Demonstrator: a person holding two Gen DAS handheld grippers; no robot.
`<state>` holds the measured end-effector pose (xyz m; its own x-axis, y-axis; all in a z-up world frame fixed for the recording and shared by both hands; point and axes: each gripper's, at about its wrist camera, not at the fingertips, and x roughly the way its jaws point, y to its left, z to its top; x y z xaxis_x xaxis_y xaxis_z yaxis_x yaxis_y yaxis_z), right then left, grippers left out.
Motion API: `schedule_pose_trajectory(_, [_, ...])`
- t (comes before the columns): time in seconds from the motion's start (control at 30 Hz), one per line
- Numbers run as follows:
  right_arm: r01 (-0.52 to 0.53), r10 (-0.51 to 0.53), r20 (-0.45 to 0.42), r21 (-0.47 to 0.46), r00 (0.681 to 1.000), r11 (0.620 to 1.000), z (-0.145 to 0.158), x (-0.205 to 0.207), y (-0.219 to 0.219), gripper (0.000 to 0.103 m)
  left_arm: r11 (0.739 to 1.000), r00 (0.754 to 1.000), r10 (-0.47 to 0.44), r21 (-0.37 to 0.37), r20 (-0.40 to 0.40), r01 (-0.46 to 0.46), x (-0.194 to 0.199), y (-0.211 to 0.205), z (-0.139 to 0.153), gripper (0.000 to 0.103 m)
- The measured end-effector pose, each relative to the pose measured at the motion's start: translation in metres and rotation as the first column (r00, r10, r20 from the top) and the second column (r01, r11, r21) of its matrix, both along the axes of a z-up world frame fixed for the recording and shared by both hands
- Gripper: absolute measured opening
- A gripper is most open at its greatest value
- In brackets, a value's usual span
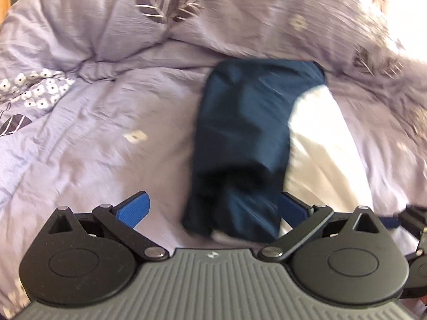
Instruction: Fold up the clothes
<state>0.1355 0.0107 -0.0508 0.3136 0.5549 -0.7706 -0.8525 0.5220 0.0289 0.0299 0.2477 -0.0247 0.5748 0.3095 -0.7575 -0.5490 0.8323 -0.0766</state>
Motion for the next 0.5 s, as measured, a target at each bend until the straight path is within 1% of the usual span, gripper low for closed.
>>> schedule_pose_trajectory(0.03, [0.011,-0.011,0.003,0.032,1.0,0.999,0.003,-0.006,-0.006,0.094,1.0,1.0,-0.012,0.01,-0.015,0.012,0.002,-0.008,-0.002,0.103])
schedule_pose_trajectory(0.1, [0.012,-0.013,0.015,0.049,1.0,0.999,0.003,-0.017,-0.016,0.101,0.999,0.999,-0.032,0.021,-0.044,0.033,0.005,-0.024,-0.008,0.103])
schedule_pose_trajectory(0.13, [0.011,-0.012,0.024,0.035,1.0,0.999,0.0,-0.021,-0.016,0.103,0.999,0.998,-0.044,0.022,-0.055,0.045,0.008,-0.03,-0.011,0.103])
schedule_pose_trajectory(0.2, [0.0,0.0,0.056,-0.007,0.998,1.0,-0.008,-0.029,-0.013,0.103,0.997,0.997,-0.061,0.043,-0.056,0.064,0.008,-0.043,-0.02,0.103])
schedule_pose_trajectory(0.27, [-0.014,0.02,0.101,-0.061,0.995,0.998,-0.017,-0.036,-0.006,0.103,0.995,0.997,-0.049,0.08,-0.058,0.054,0.006,-0.052,-0.035,0.103])
schedule_pose_trajectory(0.3, [-0.02,0.031,0.122,-0.088,0.992,0.996,-0.022,-0.039,-0.003,0.103,0.996,0.996,-0.039,0.083,-0.077,0.045,0.006,-0.055,-0.045,0.103])
schedule_pose_trajectory(0.33, [-0.026,0.041,0.142,-0.111,0.989,0.993,-0.026,-0.042,0.001,0.103,0.997,0.993,-0.025,0.064,-0.119,0.032,0.008,-0.054,-0.059,0.103])
schedule_pose_trajectory(0.37, [-0.029,0.045,0.147,-0.11,0.988,0.993,-0.028,-0.042,0.005,0.103,0.998,0.989,-0.022,0.059,-0.144,0.03,0.009,-0.054,-0.069,0.103])
schedule_pose_trajectory(0.4, [-0.03,0.044,0.145,-0.1,0.988,0.995,-0.03,-0.04,0.006,0.103,0.997,0.989,-0.033,0.07,-0.146,0.044,0.009,-0.055,-0.077,0.103])
schedule_pose_trajectory(0.47, [-0.031,0.043,0.138,-0.084,0.99,0.996,-0.034,-0.036,0.008,0.103,0.993,0.99,-0.047,0.105,-0.131,0.061,0.011,-0.058,-0.082,0.103])
schedule_pose_trajectory(0.5, [-0.032,0.042,0.134,-0.079,0.99,0.996,-0.035,-0.034,0.009,0.103,0.992,0.99,-0.049,0.109,-0.135,0.064,0.014,-0.059,-0.083,0.103])
